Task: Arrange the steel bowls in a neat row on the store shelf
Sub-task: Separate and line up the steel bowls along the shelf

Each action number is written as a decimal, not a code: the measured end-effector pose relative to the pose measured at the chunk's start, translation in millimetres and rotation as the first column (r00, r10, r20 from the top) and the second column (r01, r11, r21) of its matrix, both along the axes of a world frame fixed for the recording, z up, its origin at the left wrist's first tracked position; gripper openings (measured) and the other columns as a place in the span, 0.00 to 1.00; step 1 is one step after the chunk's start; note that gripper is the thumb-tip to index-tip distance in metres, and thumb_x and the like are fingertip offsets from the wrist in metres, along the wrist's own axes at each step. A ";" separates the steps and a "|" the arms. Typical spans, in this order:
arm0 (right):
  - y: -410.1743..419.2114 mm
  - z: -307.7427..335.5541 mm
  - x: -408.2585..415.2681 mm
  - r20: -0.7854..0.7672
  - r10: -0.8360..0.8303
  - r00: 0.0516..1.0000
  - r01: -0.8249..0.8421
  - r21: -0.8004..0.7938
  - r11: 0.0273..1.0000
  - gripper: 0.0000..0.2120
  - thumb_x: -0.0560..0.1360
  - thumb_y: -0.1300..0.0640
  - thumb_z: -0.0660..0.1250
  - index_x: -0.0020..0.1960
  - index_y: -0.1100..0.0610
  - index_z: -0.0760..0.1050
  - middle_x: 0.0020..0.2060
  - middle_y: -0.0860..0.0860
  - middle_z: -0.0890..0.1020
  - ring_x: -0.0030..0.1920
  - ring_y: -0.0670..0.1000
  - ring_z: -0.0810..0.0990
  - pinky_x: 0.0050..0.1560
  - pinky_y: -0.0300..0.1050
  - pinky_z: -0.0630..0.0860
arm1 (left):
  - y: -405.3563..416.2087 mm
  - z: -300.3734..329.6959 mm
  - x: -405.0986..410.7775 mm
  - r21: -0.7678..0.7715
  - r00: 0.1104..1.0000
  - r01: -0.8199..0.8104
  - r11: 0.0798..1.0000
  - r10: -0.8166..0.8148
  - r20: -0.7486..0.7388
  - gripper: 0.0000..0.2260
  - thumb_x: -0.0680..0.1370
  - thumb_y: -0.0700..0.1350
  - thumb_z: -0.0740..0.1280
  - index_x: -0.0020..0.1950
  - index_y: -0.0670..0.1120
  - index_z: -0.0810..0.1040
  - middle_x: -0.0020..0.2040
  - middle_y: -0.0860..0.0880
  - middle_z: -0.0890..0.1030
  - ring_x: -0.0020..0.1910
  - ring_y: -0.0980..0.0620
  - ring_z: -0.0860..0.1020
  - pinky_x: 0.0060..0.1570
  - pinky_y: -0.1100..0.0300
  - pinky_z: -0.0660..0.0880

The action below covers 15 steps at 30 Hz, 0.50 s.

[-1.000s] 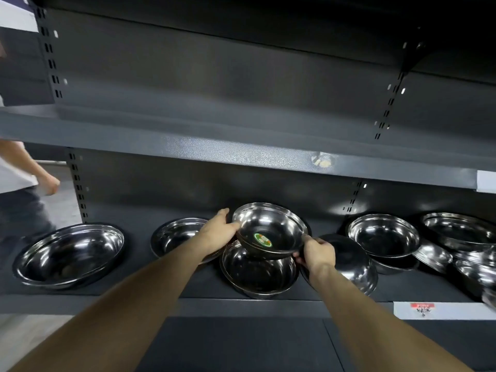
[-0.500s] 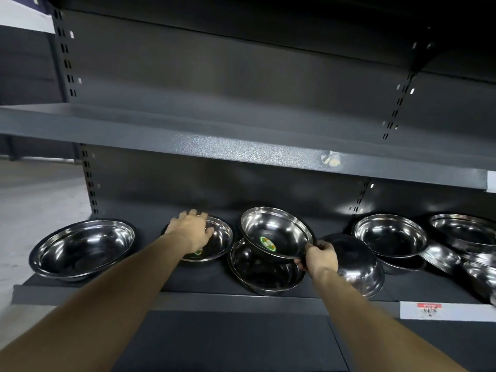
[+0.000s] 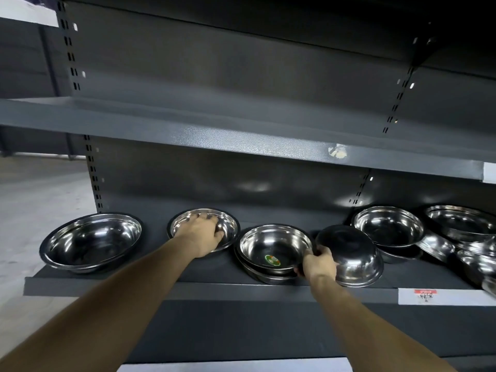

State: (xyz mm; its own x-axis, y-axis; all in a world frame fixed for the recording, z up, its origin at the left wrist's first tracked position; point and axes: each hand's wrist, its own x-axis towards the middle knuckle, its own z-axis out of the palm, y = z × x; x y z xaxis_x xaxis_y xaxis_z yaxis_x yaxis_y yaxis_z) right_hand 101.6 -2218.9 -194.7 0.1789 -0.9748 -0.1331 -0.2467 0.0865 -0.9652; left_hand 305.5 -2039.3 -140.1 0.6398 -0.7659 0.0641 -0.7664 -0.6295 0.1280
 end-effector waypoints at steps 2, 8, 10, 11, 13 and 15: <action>4.2 -0.7 2.0 -0.046 -0.012 0.999 0.010 -0.032 0.999 0.19 0.81 0.58 0.61 0.71 0.61 0.68 0.49 0.57 0.80 0.41 0.62 0.85 0.35 0.48 0.84 | 3.3 -2.5 -0.9 -0.014 1.000 0.014 1.000 -0.014 -0.016 0.22 0.80 0.57 0.57 0.71 0.48 0.70 0.72 0.45 0.70 0.71 0.42 0.67 0.69 0.48 0.66; 8.1 -2.8 -2.8 -0.205 -0.104 0.973 0.085 -0.098 0.992 0.22 0.79 0.59 0.63 0.71 0.63 0.69 0.65 0.64 0.76 0.66 0.64 0.74 0.69 0.53 0.69 | 9.9 -7.1 -2.4 -0.051 0.998 0.046 0.998 -0.049 -0.046 0.22 0.81 0.56 0.57 0.72 0.48 0.69 0.72 0.46 0.69 0.71 0.43 0.68 0.68 0.50 0.66; 9.0 -2.5 -7.6 -0.218 -0.127 0.968 0.107 -0.102 0.989 0.22 0.78 0.58 0.64 0.70 0.65 0.70 0.65 0.64 0.76 0.66 0.63 0.74 0.69 0.51 0.69 | 10.5 -7.4 -3.5 -0.064 0.997 0.055 0.996 -0.059 -0.059 0.22 0.81 0.56 0.57 0.72 0.48 0.69 0.72 0.45 0.70 0.70 0.43 0.69 0.67 0.50 0.67; 9.8 -2.4 -10.0 -0.225 -0.131 0.965 0.111 -0.101 0.989 0.21 0.78 0.58 0.64 0.69 0.65 0.71 0.64 0.63 0.77 0.66 0.64 0.74 0.68 0.51 0.69 | 9.7 -7.4 -4.2 -0.069 0.996 0.062 0.996 -0.066 -0.060 0.22 0.81 0.56 0.57 0.72 0.48 0.70 0.71 0.45 0.70 0.70 0.43 0.69 0.66 0.50 0.67; 10.5 -2.2 -15.7 -0.244 -0.147 0.959 0.126 -0.100 0.987 0.19 0.79 0.57 0.63 0.67 0.65 0.72 0.63 0.63 0.77 0.64 0.64 0.75 0.66 0.50 0.69 | 5.7 -7.6 -6.9 -0.082 0.994 0.083 0.993 -0.089 -0.064 0.21 0.81 0.56 0.58 0.70 0.49 0.71 0.70 0.46 0.71 0.69 0.43 0.70 0.65 0.50 0.68; 9.7 -2.0 -22.6 -0.259 -0.163 0.952 0.143 -0.094 0.985 0.18 0.79 0.57 0.63 0.66 0.65 0.73 0.62 0.64 0.78 0.63 0.64 0.76 0.65 0.50 0.70 | -1.1 -8.2 -12.2 -0.105 0.989 0.116 0.988 -0.124 -0.081 0.20 0.81 0.56 0.58 0.69 0.49 0.72 0.69 0.46 0.72 0.68 0.43 0.70 0.63 0.50 0.69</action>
State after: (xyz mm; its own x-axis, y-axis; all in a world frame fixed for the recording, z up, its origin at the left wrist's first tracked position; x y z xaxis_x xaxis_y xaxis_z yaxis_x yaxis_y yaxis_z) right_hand 79.0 -2209.2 -196.6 -0.0051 -0.9966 -0.0823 -0.4831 0.0745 -0.8724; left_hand 293.3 -2040.4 -148.3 0.5502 -0.8299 0.0922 -0.8188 -0.5145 0.2545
